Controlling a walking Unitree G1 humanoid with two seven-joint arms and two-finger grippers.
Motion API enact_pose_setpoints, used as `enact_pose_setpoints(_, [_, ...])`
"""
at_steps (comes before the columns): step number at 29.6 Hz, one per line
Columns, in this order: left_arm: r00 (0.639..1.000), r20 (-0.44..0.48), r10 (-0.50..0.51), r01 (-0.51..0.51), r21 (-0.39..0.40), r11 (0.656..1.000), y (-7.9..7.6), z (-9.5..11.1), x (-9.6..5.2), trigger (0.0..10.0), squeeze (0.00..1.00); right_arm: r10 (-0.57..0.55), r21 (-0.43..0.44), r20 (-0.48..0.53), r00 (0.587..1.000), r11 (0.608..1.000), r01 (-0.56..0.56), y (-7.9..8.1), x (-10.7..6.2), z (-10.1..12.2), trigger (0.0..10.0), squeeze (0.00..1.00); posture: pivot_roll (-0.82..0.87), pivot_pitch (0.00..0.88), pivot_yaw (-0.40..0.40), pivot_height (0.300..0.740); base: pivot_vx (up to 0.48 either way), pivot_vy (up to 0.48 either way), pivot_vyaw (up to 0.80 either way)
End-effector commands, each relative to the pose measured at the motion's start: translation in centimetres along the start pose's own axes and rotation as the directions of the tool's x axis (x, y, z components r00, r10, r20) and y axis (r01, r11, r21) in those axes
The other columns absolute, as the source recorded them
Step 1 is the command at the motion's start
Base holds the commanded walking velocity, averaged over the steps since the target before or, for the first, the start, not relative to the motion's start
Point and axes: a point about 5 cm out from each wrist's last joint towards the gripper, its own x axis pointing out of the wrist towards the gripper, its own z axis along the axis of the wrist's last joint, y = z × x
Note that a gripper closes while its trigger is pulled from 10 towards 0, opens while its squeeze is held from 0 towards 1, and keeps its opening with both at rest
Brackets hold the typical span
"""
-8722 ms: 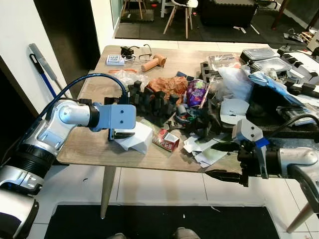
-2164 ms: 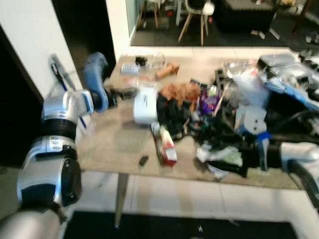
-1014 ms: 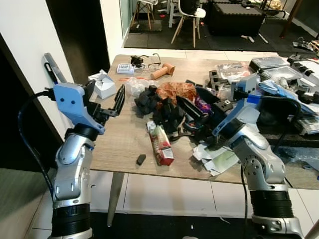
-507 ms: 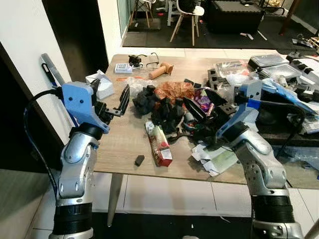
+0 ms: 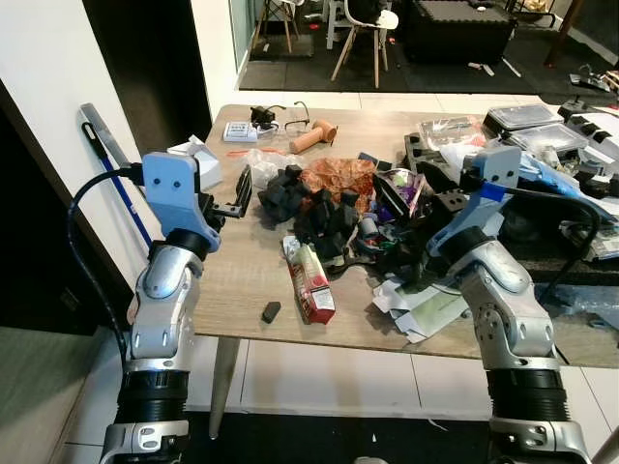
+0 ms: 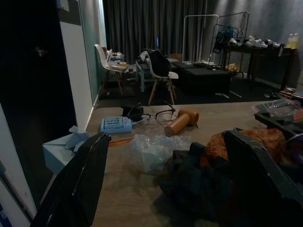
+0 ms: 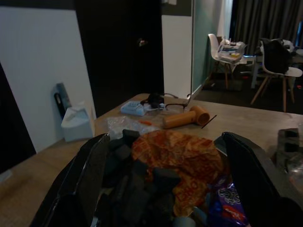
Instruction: Picking trash to rubbish bin
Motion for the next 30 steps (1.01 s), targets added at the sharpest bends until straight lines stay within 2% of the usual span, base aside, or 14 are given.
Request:
enact_pose_setpoints(1, [1.000, 0.007, -0.014, 0.014, 0.028, 0.999, -0.2, 0.2, 0.4, 10.0, 0.00, 0.024, -0.021, -0.005, 1.000, 0.999, -0.024, 0.6, 0.3, -0.2, 10.0, 0.00, -0.07, 0.000, 0.028, 0.740, 0.000, 0.000, 0.00])
enact_pose_setpoints(5, [0.999, 0.012, -0.035, 0.035, 0.022, 0.999, -0.8, 0.2, 0.5, 10.0, 0.00, 0.018, -0.063, -0.024, 1.000, 0.998, -0.019, 0.5, 0.1, -0.4, 10.0, 0.00, -0.07, 0.000, 0.027, 0.740, 0.000, 0.000, 0.00])
enact_pose_setpoints(7, [0.999, 0.005, -0.049, 0.049, 0.021, 0.999, -1.1, -0.1, 0.2, 10.0, 0.00, -0.023, -0.116, -0.054, 0.998, 0.993, 0.016, -0.3, -0.2, -0.6, 10.0, 0.00, -0.08, 0.000, 0.027, 0.740, 0.000, 0.000, 0.00])
enact_pose_setpoints(12, [0.995, 0.003, -0.101, 0.101, 0.032, 0.994, -1.6, -0.2, 0.0, 10.0, 0.00, -0.085, -0.183, -0.099, 0.991, 0.981, 0.065, -1.7, -0.6, -0.7, 10.0, 0.00, -0.08, 0.000, 0.024, 0.740, 0.000, 0.000, 0.00])
enact_pose_setpoints(19, [0.975, 0.016, -0.220, 0.218, 0.083, 0.972, -2.0, 0.5, -0.2, 10.0, 0.00, -0.074, -0.170, -0.184, 0.980, 0.985, 0.043, -2.3, -1.0, -1.0, 10.0, 0.00, -0.08, 0.000, 0.014, 0.740, 0.000, 0.000, 0.00])
enact_pose_setpoints(21, [0.964, 0.024, -0.265, 0.262, 0.102, 0.960, -1.8, 1.1, -0.2, 10.0, 0.00, -0.008, -0.104, -0.258, 0.966, 0.994, -0.020, -1.8, -1.3, -1.7, 10.0, 0.00, -0.08, 0.000, 0.017, 0.740, 0.000, 0.000, 0.00])
enact_pose_setpoints(22, [0.955, 0.023, -0.295, 0.291, 0.112, 0.950, -1.8, 1.4, -0.3, 10.0, 0.00, 0.028, -0.100, -0.292, 0.956, 0.993, -0.060, -1.4, -1.5, -1.9, 10.0, 0.00, -0.08, 0.000, 0.017, 0.740, 0.000, 0.000, 0.00])
enact_pose_setpoints(24, [0.952, 0.021, -0.306, 0.302, 0.113, 0.947, -1.8, 1.5, -0.4, 10.0, 0.00, 0.032, -0.106, -0.302, 0.953, 0.992, -0.067, -1.4, -1.6, -2.0, 10.0, 0.00, -0.08, 0.000, 0.017, 0.740, 0.000, 0.000, 0.00])
enact_pose_setpoints(26, [0.926, 0.014, -0.377, 0.374, 0.107, 0.921, -2.0, 1.8, -0.8, 10.0, 0.00, 0.055, -0.113, -0.345, 0.937, 0.989, -0.099, -1.1, -1.9, -2.2, 10.0, 0.00, -0.08, 0.000, 0.018, 0.740, 0.000, 0.000, 0.00])
enact_pose_setpoints(27, [0.886, 0.010, -0.464, 0.460, 0.113, 0.881, -2.2, 2.4, -1.3, 10.0, 0.00, 0.062, -0.115, -0.377, 0.924, 0.987, -0.113, -0.9, -2.1, -2.2, 10.0, 0.00, -0.08, 0.004, 0.019, 0.740, 0.000, 0.000, 0.00])
enact_pose_setpoints(28, [0.867, 0.003, -0.498, 0.495, 0.116, 0.861, -2.2, 2.6, -1.6, 10.0, 0.00, 0.060, -0.121, -0.390, 0.919, 0.986, -0.116, -0.9, -2.2, -2.1, 10.0, 0.00, -0.08, 0.006, 0.020, 0.740, 0.000, 0.000, 0.00])
enact_pose_setpoints(29, [0.867, 0.003, -0.498, 0.495, 0.116, 0.861, -2.2, 2.6, -1.6, 10.0, 0.00, 0.060, -0.121, -0.390, 0.919, 0.986, -0.116, -0.9, -2.2, -2.1, 10.0, 0.00, -0.08, 0.006, 0.020, 0.740, 0.000, 0.000, 0.00])
enact_pose_setpoints(30, [0.847, -0.010, -0.532, 0.529, 0.123, 0.840, -2.1, 2.7, -1.9, 10.0, 0.00, 0.057, -0.129, -0.403, 0.913, 0.985, -0.118, -1.0, -2.3, -2.0, 10.0, 0.00, -0.08, 0.009, 0.020, 0.740, 0.000, 0.000, 0.00])
